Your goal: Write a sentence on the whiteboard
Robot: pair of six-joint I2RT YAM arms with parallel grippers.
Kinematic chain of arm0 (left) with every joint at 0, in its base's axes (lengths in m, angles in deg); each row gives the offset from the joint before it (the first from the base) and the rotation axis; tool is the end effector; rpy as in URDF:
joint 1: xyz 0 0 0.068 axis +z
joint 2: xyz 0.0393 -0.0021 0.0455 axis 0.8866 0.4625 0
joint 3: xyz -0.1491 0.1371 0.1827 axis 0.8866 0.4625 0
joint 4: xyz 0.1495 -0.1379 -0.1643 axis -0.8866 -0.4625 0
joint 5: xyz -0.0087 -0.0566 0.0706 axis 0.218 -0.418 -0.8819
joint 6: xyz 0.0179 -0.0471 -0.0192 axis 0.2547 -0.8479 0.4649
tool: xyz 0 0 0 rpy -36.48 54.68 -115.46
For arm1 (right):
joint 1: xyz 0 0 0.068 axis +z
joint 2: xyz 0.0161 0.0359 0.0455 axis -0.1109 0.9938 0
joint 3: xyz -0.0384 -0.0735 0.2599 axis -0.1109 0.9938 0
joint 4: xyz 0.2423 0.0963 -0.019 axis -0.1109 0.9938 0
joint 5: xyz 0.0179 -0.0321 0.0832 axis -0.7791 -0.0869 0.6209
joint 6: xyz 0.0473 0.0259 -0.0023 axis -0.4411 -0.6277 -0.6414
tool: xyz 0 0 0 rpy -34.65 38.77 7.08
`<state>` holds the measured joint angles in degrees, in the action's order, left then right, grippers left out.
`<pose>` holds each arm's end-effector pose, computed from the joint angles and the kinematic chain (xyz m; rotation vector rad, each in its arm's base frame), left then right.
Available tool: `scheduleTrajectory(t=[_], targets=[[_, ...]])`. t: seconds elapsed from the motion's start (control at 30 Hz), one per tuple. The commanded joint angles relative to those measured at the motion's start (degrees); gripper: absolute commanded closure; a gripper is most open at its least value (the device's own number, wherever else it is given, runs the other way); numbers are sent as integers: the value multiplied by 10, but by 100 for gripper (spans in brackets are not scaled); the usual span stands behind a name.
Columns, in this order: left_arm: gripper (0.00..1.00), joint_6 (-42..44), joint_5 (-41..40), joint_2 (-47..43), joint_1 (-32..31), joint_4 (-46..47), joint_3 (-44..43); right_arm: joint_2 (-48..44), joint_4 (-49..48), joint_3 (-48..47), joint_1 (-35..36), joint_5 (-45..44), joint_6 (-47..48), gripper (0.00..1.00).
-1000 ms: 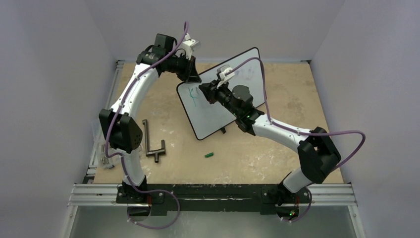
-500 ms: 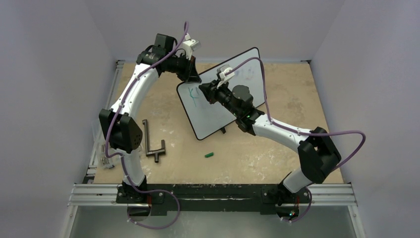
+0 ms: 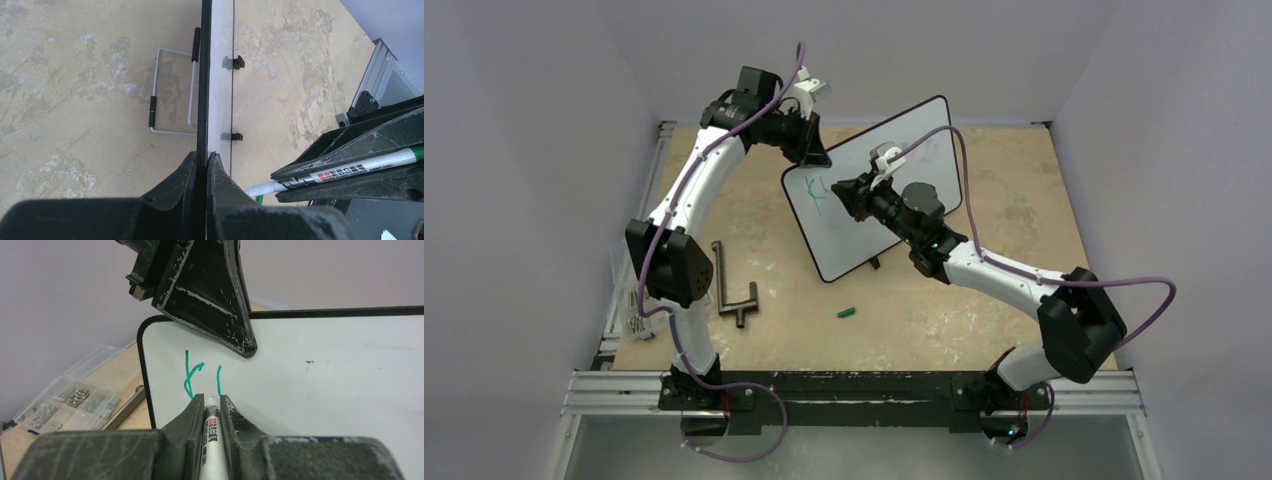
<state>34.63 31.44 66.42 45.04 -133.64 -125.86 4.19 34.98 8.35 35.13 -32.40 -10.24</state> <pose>0.3938 -0.1480 0.3698 0.8143 2.1624 -0.9367 0.2562 0.2289 0.3108 -0.4459 1.4827 0.7670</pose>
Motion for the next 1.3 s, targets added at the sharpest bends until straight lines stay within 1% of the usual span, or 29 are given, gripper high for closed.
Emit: scheduleTrajectory(t=[0.0, 0.2, 0.43, 0.6, 0.8, 0.9, 1.07, 1.27], targets=[[100, 38, -98, 26, -8, -66, -12, -20, -26, 7, -3, 6, -10, 100], [100, 30, -91, 8, -8, -53, 6, -5, -34, -4, -3, -4, -13, 100], [100, 30, -88, 2, -10, -51, 15, 28, -37, -23, -3, -9, -19, 100], [100, 26, -80, 0, -9, -46, 19, 35, -35, -23, -3, -16, -12, 100], [100, 26, -79, -3, -10, -45, 21, 32, -17, -21, -12, -58, 2, 100], [100, 27, -77, -3, -10, -44, 22, 31, -11, -21, -25, -66, -2, 100], [100, 26, -75, -3, -11, -43, 22, 29, -9, -30, -39, -54, -2, 100], [100, 25, -74, -3, -12, -44, 22, 42, -12, -56, -39, -29, 1, 100]])
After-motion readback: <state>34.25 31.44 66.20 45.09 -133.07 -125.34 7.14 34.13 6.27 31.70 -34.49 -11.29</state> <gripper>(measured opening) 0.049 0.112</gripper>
